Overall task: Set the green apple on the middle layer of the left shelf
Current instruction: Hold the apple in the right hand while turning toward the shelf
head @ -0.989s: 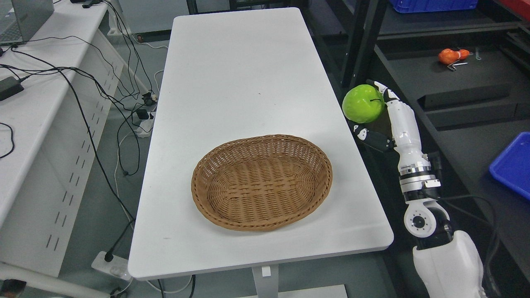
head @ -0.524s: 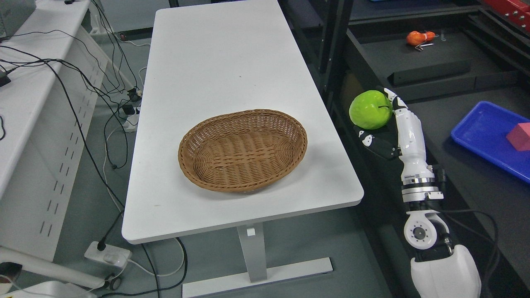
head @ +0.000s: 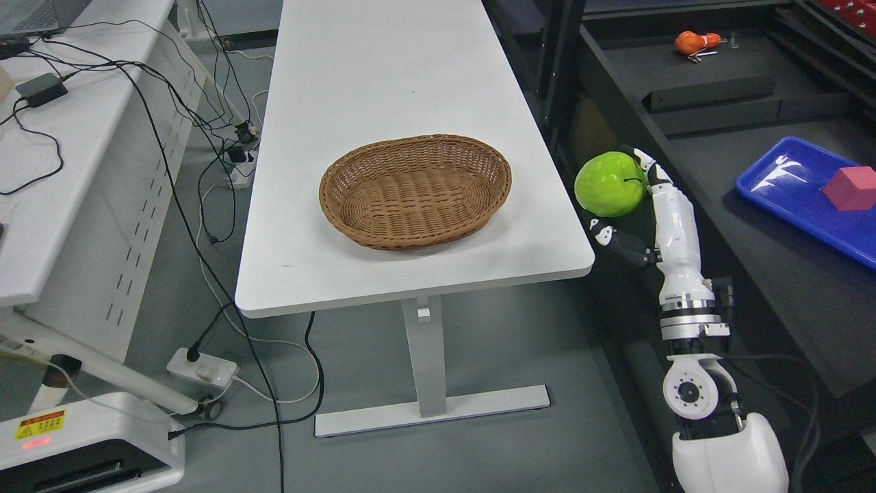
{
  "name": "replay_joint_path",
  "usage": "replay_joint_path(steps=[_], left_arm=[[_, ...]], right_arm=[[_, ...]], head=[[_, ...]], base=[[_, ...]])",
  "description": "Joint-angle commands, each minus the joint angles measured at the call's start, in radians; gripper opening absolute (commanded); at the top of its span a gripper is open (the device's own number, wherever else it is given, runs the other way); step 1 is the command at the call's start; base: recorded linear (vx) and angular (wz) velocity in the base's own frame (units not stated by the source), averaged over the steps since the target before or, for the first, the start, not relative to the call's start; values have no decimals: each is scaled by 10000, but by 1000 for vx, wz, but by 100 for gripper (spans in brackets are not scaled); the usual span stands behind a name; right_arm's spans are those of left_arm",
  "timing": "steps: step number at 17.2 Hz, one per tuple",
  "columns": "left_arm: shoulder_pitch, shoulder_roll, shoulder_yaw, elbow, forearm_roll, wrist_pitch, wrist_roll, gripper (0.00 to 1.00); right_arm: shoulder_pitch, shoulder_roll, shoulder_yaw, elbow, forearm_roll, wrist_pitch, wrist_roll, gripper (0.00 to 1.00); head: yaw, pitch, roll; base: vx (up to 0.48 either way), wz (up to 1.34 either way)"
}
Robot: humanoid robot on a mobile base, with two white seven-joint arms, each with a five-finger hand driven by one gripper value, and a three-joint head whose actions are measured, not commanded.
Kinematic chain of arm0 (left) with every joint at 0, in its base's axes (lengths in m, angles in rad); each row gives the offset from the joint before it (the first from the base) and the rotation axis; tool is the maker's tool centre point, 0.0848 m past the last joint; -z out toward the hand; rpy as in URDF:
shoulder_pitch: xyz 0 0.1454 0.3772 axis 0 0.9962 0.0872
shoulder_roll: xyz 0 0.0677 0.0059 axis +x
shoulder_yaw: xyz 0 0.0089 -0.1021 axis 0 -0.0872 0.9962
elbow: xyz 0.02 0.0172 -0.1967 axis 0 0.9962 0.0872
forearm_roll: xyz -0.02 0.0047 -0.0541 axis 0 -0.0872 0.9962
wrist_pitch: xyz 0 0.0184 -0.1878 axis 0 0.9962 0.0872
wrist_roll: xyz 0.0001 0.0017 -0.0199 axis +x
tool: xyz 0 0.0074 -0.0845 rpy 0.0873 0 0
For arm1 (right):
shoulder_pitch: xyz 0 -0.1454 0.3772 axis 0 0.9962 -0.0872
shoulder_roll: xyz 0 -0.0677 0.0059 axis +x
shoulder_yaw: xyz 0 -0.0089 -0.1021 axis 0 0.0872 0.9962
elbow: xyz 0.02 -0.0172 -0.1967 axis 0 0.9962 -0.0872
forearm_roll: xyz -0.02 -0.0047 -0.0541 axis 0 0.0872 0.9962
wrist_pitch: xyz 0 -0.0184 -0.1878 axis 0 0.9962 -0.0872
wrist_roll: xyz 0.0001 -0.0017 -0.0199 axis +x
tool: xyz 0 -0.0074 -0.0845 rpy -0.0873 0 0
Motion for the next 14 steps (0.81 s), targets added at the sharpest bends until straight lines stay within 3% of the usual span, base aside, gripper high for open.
replay_joint_path(steps=[1, 14], left_arm=[[0, 175, 0, -6, 0, 7, 3, 100], [0, 175, 0, -6, 0, 7, 3, 100]], right_arm=[[164, 416, 385, -159, -1, -236, 9, 1], [349, 416, -150, -159, -1, -374, 9, 1]], head=[[0, 0, 0], [0, 0, 0]], base=[[-248, 148], [-323, 48]])
